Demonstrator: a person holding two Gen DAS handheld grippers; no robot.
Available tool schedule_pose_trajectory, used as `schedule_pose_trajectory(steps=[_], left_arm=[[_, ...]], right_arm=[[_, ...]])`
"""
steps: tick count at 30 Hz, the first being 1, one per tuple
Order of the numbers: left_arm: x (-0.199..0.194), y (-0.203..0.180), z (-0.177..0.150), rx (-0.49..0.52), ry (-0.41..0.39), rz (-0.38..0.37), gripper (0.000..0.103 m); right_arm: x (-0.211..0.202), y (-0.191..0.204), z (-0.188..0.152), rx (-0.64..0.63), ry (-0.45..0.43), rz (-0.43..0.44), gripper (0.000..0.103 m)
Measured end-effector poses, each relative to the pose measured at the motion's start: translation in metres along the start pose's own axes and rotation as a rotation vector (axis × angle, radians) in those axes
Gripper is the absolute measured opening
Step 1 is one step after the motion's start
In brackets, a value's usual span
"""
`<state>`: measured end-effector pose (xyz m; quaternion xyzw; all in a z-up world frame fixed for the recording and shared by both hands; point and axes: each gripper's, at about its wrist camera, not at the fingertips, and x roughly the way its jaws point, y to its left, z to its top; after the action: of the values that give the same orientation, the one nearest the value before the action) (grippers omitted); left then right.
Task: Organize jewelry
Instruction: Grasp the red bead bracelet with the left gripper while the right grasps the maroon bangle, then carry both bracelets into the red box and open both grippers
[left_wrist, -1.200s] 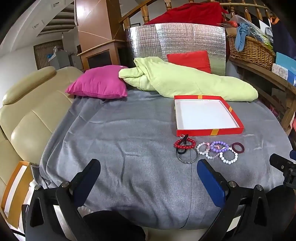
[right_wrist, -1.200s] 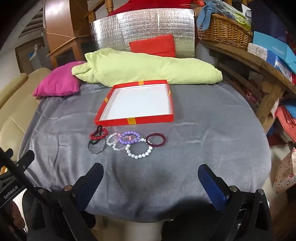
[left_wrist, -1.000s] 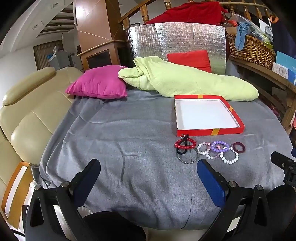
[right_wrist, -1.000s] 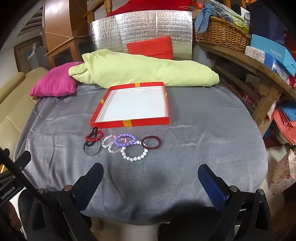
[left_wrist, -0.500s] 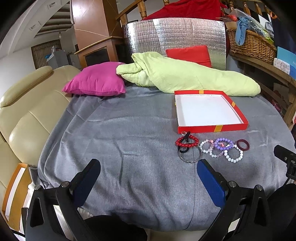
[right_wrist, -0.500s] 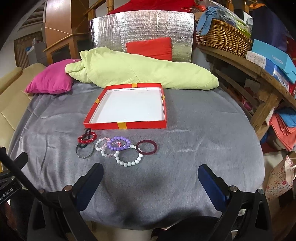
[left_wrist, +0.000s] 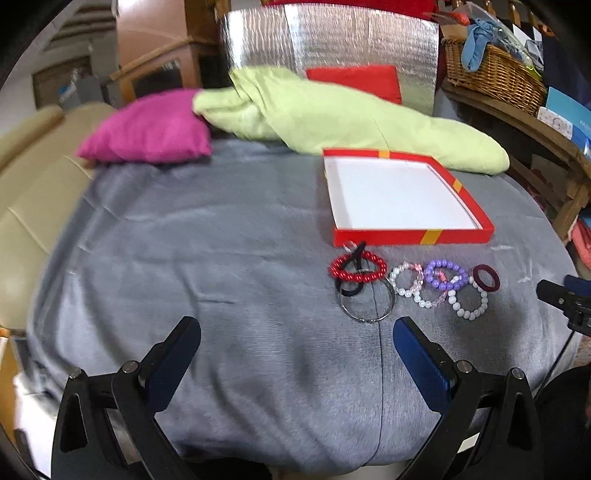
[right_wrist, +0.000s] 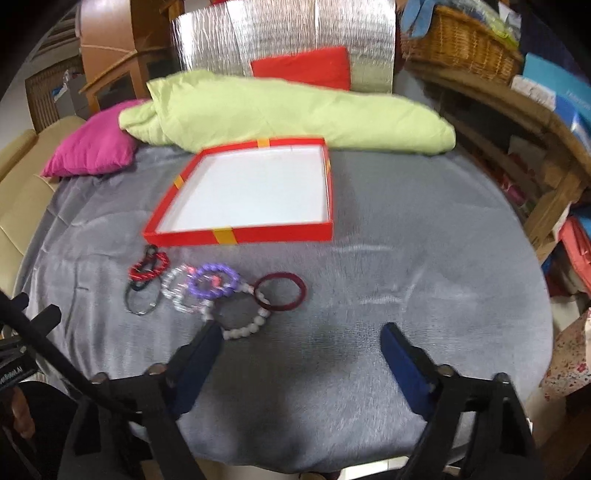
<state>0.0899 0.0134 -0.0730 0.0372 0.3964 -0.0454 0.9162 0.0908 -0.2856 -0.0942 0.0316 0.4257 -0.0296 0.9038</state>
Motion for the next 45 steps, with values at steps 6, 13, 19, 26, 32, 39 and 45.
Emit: schedule_pose_trajectory(steps=[6,13,19,26,32,39,45], left_arm=[[0.051,0.003,0.01,-0.007,0.087,-0.098,0.103],[0.089,0.003,0.033,-0.015,0.16,-0.208,0.103],[0.125,-0.001,0.046,-0.045,0.235,-0.323,0.077],[0.141,-0.009,0.05,-0.072,0.267,-0.411,0.04],[0.146,-0.013,0.047,-0.077,0.28,-0.451,0.02],[0.137,-0.01,0.05,-0.079,0.231,-0.459,0.01],[0.129,-0.015,0.054,-0.053,0.189,-0.475,0.01]], right_arm=[[0.053,-0.023,0.017,0.097,0.087,0.046,0.056],[0.098,-0.018,0.032,0.07,0.192,0.022,0.044],[0.102,-0.009,0.034,-0.002,0.15,-0.027,0.016],[0.097,-0.013,0.033,0.027,0.129,-0.016,0.007],[0.09,-0.013,0.036,0.05,0.089,0.027,0.007],[0.081,-0.01,0.038,0.077,0.045,0.082,0.007],[0.08,-0.003,0.037,0.069,0.032,0.098,0.007]])
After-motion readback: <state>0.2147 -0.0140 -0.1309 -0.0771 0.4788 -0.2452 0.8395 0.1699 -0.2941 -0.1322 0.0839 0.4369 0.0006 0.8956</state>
